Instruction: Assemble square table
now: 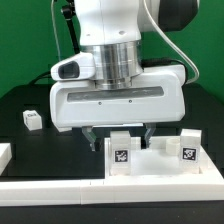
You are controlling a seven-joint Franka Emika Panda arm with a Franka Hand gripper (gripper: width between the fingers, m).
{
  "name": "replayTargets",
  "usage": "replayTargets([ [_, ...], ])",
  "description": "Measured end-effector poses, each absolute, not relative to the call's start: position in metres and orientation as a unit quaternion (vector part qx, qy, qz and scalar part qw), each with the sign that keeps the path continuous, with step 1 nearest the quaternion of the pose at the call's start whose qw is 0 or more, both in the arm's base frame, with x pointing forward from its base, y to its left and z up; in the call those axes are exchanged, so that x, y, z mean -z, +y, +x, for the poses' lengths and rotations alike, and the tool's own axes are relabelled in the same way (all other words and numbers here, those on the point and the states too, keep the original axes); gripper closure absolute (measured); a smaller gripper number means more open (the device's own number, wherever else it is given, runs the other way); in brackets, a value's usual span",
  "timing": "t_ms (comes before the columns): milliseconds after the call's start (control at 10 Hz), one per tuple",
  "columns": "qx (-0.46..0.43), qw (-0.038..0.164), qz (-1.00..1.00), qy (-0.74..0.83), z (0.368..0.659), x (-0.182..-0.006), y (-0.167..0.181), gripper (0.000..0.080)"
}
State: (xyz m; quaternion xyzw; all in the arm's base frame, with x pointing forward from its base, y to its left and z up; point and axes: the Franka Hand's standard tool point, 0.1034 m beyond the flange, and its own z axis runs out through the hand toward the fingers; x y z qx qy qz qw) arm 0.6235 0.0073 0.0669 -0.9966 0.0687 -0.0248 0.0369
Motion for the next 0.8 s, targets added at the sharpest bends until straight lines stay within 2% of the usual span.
replayTargets([
  [200, 0.023, 0.038, -0.992, 0.120, 0.6234, -0.0668, 0.0070, 0.0512],
  [500, 0.018, 0.038, -0.978, 0.204, 0.6225, -0.0667, 0.0057, 0.0508],
  [800, 0.005, 0.027, -0.959, 0.282, 0.6195, -0.0673, 0.0015, 0.0495],
])
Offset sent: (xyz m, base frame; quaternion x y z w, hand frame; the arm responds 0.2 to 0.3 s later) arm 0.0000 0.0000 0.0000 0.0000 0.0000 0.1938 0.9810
